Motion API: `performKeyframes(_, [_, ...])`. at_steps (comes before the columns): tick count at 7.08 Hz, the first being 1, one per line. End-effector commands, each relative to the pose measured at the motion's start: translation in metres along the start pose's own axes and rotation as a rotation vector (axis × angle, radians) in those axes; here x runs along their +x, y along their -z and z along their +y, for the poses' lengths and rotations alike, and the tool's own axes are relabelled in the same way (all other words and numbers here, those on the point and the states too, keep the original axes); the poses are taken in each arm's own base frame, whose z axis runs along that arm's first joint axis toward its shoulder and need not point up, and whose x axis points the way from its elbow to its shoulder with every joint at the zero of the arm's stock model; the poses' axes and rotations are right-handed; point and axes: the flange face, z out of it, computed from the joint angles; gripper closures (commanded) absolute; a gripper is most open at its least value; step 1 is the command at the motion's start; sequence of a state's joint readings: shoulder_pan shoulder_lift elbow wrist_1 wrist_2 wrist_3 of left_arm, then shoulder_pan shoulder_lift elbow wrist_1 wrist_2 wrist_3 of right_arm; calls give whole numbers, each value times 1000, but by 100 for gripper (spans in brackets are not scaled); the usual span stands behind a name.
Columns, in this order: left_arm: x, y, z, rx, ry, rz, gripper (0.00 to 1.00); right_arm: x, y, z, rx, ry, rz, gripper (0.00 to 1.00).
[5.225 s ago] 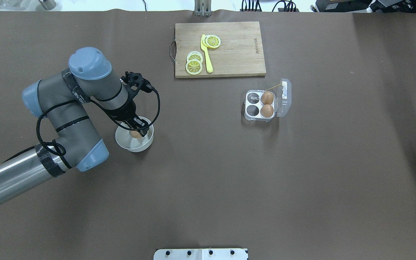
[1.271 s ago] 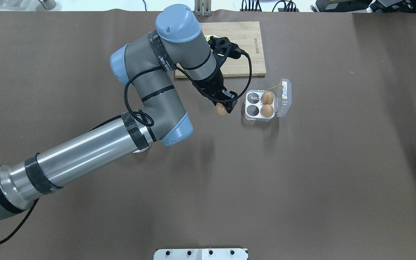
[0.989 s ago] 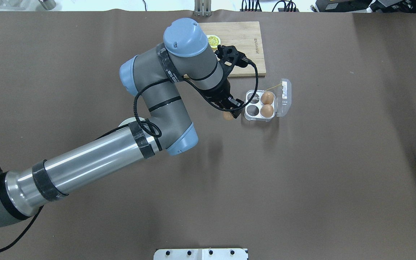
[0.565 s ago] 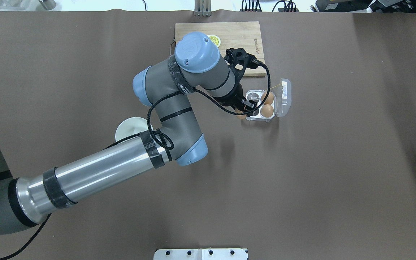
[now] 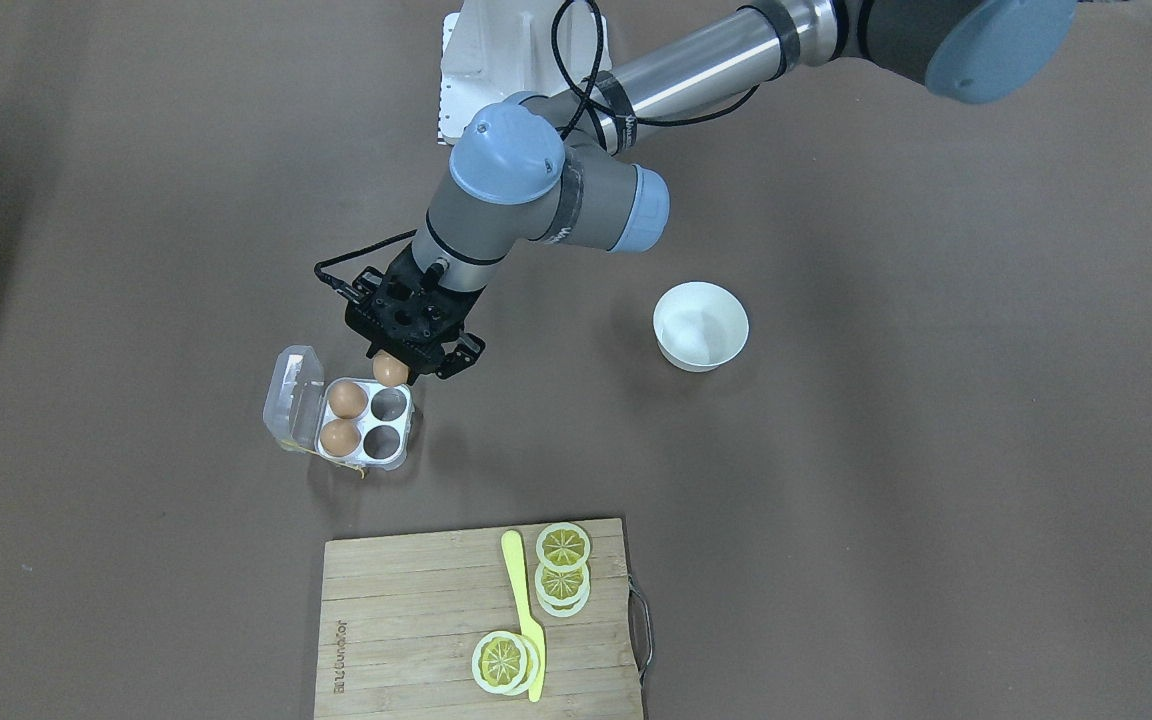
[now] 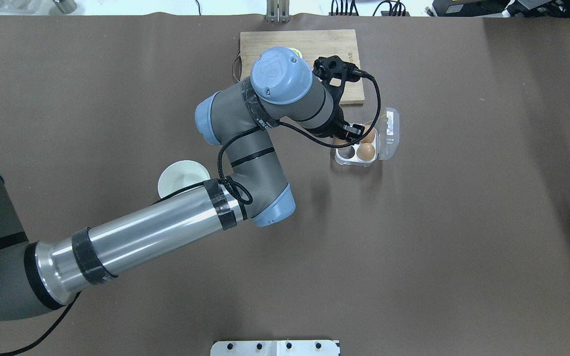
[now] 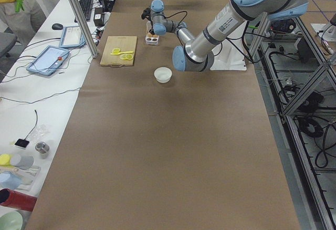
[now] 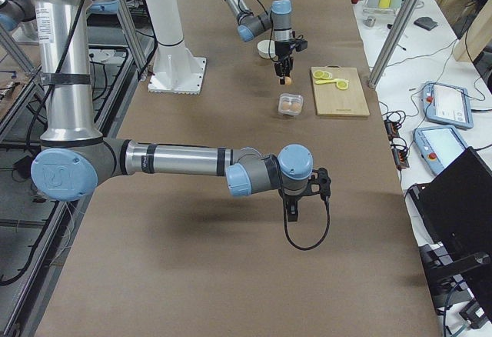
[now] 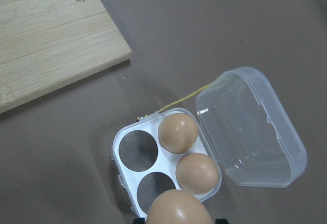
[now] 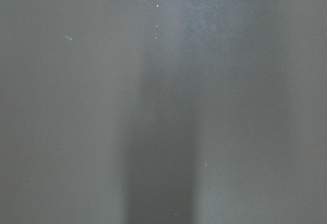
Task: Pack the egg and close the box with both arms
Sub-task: 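Lower the egg into the empty slot and open the left gripper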
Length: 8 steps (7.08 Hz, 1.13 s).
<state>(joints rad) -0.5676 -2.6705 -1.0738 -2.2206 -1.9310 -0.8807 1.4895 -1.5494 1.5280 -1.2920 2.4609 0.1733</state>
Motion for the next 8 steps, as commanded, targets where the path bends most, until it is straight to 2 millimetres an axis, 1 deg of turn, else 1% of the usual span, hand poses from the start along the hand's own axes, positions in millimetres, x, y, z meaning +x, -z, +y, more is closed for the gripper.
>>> performKeyframes(1, [-11,-14,2,7,21,-42,63,-3,1,-4,2,5,0,0])
performKeyframes(2, [-10,-25,9,5,21,-62,63,-4,2,-6,4,7,-1,0])
performKeyframes(3, [-5,-32,15,0,18,-65,63,-6,2,-7,6,12,2,0])
performKeyframes(4, [10,-34,13,19,10,-72,63,-6,2,-7,6,12,2,0])
performKeyframes(5, [17,-43,22,20,6,-82,63,-6,2,-7,7,12,5,0])
performKeyframes(8, [25,-58,36,19,-1,-104,63,-5,2,-6,6,10,6,0])
